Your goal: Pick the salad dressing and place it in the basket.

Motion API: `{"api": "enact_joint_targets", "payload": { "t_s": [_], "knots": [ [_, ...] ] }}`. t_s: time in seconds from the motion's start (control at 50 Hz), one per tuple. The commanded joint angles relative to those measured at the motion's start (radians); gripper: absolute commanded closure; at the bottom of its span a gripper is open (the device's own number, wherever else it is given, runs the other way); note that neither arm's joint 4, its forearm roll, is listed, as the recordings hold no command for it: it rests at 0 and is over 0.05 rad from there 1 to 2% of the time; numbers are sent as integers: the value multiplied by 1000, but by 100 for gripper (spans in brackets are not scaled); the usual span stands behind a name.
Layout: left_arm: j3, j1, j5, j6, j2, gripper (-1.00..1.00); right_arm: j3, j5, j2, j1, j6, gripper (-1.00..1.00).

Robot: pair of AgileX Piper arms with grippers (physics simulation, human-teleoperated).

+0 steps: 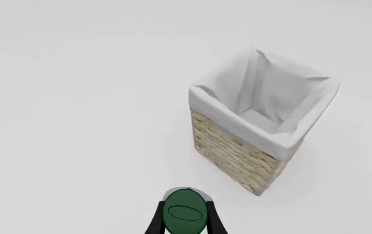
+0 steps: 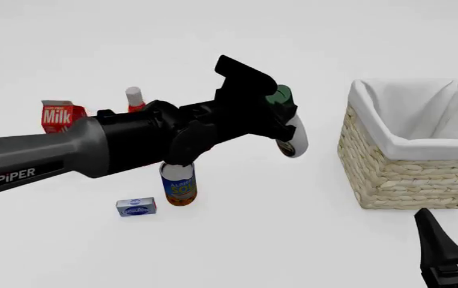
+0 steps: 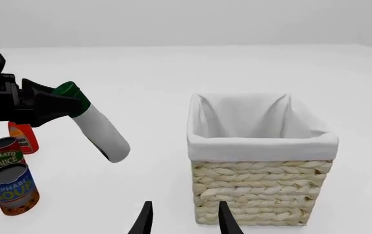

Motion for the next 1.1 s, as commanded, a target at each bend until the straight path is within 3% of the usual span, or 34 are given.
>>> {"api": "enact_joint_targets", "payload": {
  "t_s": [0.02,0.12,0.18,0.36,0.46,0.72,0.74,0.76,0.78,0.8,0.82,0.92,1.1],
  "knots": [
    [-6,-2,-6,14,-8,100,0,-4,0,-1,-4,-100],
    [-6,-2,-5,12,-11,100,0,-14,0,13,-9,-100],
    [-5,-5,-5,12,-13,100,0,-18,0,48,-71,-100],
    [2,-10,-14,15,-12,100,0,-26,0,100,-119,-100],
    [6,-18,-14,20,-11,100,0,25,0,171,-243,-100],
    [9,-26,-6,32,-23,100,0,96,0,295,-304,-100],
    [10,-27,-6,34,-24,100,-8,63,50,364,-320,-100],
    [10,-27,-6,34,-24,100,-8,58,55,364,-320,-100],
    [10,-28,-6,33,-25,100,-274,135,242,352,-327,-100],
    [11,-30,-6,35,-27,100,-422,207,326,348,-338,-100],
    [11,-30,-4,36,-28,100,-392,173,327,346,-326,-100],
    [18,-38,-3,38,-37,100,-494,218,415,350,-320,-100],
    [24,-40,-5,37,-45,100,-567,219,492,376,-303,-100]
  ]
}}
